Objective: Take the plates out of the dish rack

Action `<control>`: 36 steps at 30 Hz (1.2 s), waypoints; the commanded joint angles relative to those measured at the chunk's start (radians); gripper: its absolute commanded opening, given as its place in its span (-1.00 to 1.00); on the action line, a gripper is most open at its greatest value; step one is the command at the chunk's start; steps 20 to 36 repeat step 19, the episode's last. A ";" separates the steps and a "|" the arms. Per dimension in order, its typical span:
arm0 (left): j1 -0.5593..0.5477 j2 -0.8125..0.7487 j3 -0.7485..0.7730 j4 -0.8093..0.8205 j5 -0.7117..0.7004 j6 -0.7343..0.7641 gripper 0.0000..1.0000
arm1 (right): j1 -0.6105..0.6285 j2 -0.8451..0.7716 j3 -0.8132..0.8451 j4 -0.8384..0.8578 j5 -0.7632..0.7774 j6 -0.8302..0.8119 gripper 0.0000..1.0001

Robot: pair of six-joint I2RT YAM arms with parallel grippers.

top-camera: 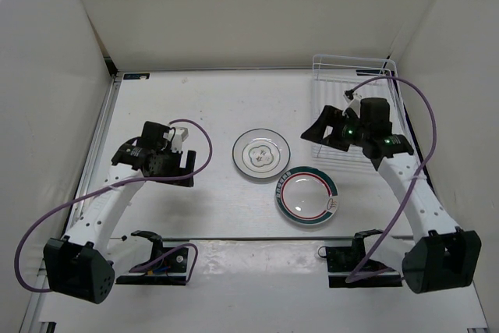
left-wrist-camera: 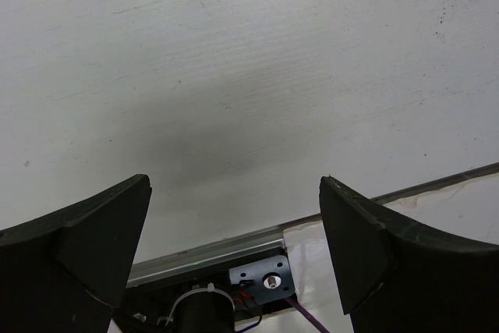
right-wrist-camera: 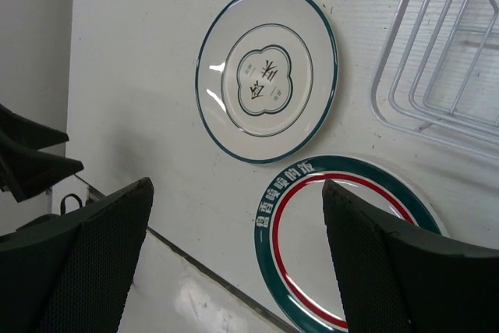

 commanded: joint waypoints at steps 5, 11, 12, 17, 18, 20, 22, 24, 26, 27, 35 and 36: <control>0.002 -0.039 0.031 0.002 0.006 -0.002 1.00 | 0.025 -0.214 -0.089 -0.033 0.017 -0.081 0.81; 0.002 -0.048 0.026 0.004 -0.003 -0.002 1.00 | 0.030 -0.309 -0.143 -0.041 0.046 -0.065 0.81; 0.001 -0.048 0.028 0.001 -0.002 -0.002 1.00 | 0.028 -0.314 -0.147 -0.048 0.050 -0.065 0.81; 0.002 -0.042 0.026 0.004 -0.005 -0.002 1.00 | 0.031 -0.296 -0.158 -0.048 0.043 -0.080 0.81; 0.002 -0.039 0.026 0.004 -0.002 -0.001 1.00 | 0.034 -0.293 -0.155 -0.064 0.045 -0.081 0.81; 0.002 -0.034 0.029 0.002 -0.003 -0.002 1.00 | 0.035 -0.289 -0.157 -0.065 0.045 -0.087 0.81; 0.002 -0.034 0.029 0.002 -0.003 -0.002 1.00 | 0.035 -0.289 -0.157 -0.065 0.045 -0.087 0.81; 0.002 -0.034 0.029 0.002 -0.003 -0.002 1.00 | 0.035 -0.289 -0.157 -0.065 0.045 -0.087 0.81; 0.002 -0.034 0.029 0.002 -0.003 -0.002 1.00 | 0.035 -0.289 -0.157 -0.065 0.045 -0.087 0.81; 0.002 -0.034 0.029 0.002 -0.003 -0.002 1.00 | 0.035 -0.289 -0.157 -0.065 0.045 -0.087 0.81; 0.002 -0.034 0.029 0.002 -0.003 -0.002 1.00 | 0.035 -0.289 -0.157 -0.065 0.045 -0.087 0.81; 0.002 -0.034 0.029 0.002 -0.003 -0.002 1.00 | 0.035 -0.289 -0.157 -0.065 0.045 -0.087 0.81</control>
